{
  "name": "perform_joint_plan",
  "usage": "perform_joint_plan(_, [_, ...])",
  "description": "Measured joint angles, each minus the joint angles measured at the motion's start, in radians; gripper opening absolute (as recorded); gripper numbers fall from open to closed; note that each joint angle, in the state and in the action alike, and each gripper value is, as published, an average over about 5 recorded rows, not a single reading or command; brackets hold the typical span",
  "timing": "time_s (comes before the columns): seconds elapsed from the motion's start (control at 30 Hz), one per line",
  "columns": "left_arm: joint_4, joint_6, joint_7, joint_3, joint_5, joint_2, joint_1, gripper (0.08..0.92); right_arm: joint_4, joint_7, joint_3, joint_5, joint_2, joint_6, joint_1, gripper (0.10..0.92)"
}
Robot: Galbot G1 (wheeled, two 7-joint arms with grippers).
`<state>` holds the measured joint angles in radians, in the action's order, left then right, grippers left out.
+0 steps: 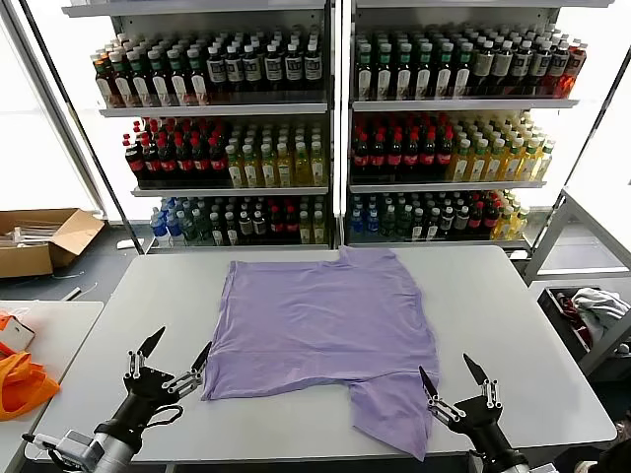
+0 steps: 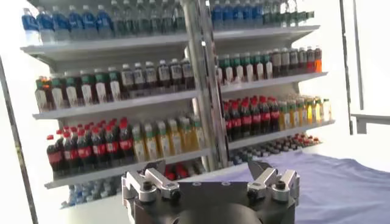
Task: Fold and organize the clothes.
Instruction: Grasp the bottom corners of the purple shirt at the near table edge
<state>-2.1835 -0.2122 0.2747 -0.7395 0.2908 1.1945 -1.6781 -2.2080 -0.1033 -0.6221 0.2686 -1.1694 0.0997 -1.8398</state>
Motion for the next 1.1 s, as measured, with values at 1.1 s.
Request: perform_joint_plan(1.1, [0.222,-0.188,-0.077,0.136,0.088,-0.143,0.109,0.749,0.002,0.135,0.151,-0.027,0.001,0.186,-0.042,0.550])
